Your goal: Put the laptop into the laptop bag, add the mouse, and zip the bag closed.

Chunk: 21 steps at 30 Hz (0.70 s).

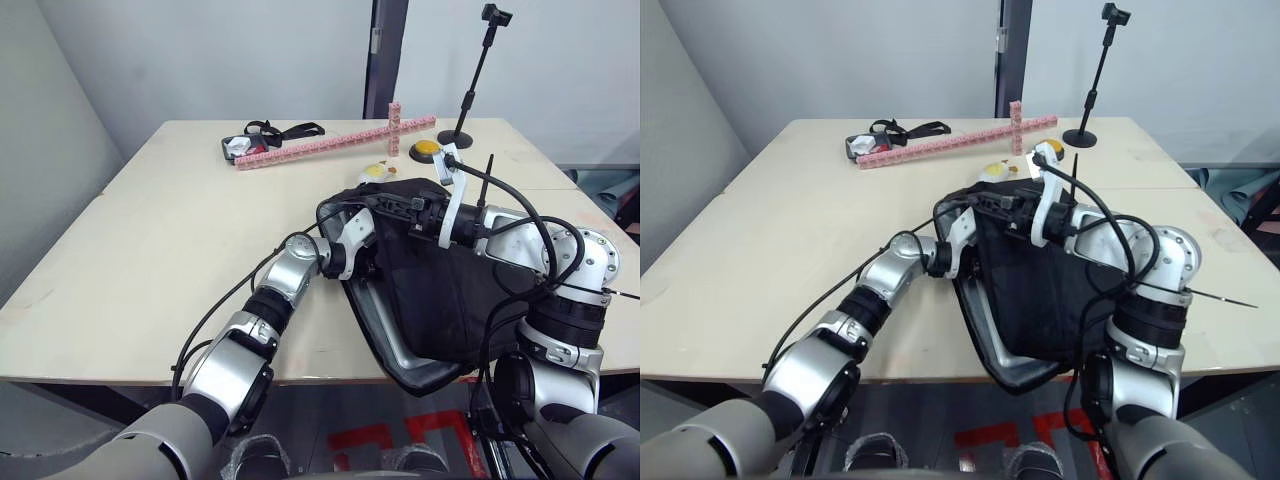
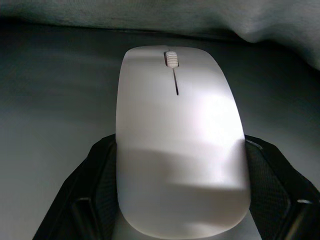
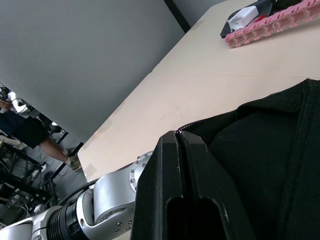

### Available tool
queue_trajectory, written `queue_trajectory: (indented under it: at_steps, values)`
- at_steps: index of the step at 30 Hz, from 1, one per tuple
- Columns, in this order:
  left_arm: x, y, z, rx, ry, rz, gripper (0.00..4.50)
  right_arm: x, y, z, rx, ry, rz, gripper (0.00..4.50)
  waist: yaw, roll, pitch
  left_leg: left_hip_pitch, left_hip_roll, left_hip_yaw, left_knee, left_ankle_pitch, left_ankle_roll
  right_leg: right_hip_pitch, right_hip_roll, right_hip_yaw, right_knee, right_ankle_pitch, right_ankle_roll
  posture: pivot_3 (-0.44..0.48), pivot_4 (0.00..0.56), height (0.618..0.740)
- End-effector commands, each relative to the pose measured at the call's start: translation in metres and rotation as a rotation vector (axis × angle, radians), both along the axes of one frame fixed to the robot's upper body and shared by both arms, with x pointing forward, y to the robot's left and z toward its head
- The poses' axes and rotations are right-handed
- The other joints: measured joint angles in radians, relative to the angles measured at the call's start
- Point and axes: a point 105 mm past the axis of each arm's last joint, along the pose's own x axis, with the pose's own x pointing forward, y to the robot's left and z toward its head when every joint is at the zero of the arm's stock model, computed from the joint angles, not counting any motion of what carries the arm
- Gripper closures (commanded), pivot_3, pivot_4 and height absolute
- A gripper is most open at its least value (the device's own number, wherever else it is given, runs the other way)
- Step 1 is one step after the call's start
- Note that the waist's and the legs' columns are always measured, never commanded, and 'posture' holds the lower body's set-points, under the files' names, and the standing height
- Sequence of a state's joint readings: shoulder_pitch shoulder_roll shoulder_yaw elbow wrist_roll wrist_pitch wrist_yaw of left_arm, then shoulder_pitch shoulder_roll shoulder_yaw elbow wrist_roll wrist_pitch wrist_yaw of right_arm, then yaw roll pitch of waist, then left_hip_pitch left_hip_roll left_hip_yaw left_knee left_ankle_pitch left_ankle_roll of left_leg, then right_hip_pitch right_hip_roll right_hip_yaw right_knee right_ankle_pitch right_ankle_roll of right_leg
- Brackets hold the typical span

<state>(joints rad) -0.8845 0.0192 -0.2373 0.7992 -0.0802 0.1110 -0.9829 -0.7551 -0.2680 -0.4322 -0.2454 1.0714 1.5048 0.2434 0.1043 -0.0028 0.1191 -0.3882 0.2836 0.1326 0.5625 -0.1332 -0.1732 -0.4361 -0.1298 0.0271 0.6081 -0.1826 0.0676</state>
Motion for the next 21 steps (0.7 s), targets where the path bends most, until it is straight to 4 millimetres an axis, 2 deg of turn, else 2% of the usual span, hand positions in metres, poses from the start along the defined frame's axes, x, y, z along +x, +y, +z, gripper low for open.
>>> queue_trajectory:
  at_steps: [1, 7, 8, 10, 14, 21]
  values:
    - [0.001, -0.001, -0.013, 0.037, 0.032, 0.014, 1.70, -0.010, 0.008, 0.030, 0.057, -0.121, 0.062, 4.48, 0.000, 0.000, 0.000, 0.000, 0.000, 0.000, 0.000, 0.000, 0.000, 0.000, 0.000, 0.000, 0.000, 0.000, 0.000, 0.000, 0.150, 0.740]
    - [0.000, -0.001, -0.008, 0.004, 0.019, -0.002, 1.70, -0.009, 0.008, 0.029, 0.049, -0.117, 0.054, 4.48, 0.000, 0.000, 0.000, 0.000, 0.000, 0.000, -0.001, 0.000, 0.000, 0.000, 0.000, 0.000, -0.001, 0.000, 0.000, 0.000, 0.150, 0.740]
    - [0.000, -0.001, -0.007, -0.005, 0.020, 0.000, 0.67, -0.009, 0.007, 0.029, 0.049, -0.116, 0.054, 4.50, 0.000, 0.000, 0.000, 0.000, 0.000, 0.000, -0.001, 0.000, 0.000, 0.000, 0.000, 0.000, -0.001, 0.000, 0.000, 0.000, 0.150, 0.740]
    - [0.000, 0.001, -0.005, -0.015, 0.022, 0.001, 0.04, -0.009, 0.007, 0.028, 0.047, -0.114, 0.054, 4.50, 0.000, 0.000, 0.000, 0.000, 0.000, 0.000, -0.001, 0.000, 0.000, 0.000, 0.000, 0.000, -0.002, 0.000, 0.000, 0.000, 0.150, 0.740]
    - [0.001, 0.005, -0.001, -0.040, 0.026, 0.008, 0.04, -0.009, 0.007, 0.028, 0.047, -0.114, 0.053, 4.50, 0.000, 0.000, 0.000, -0.001, 0.000, 0.000, -0.002, 0.000, 0.000, 0.000, 0.000, 0.000, -0.003, 0.000, 0.001, 0.000, 0.150, 0.740]
    - [-0.006, 0.030, 0.006, -0.067, 0.024, 0.002, 0.04, -0.007, 0.007, 0.027, 0.046, -0.107, 0.055, 4.50, -0.001, 0.000, 0.000, -0.001, 0.000, 0.001, -0.005, 0.000, -0.001, -0.001, 0.000, -0.001, -0.005, 0.000, 0.001, 0.000, 0.150, 0.740]
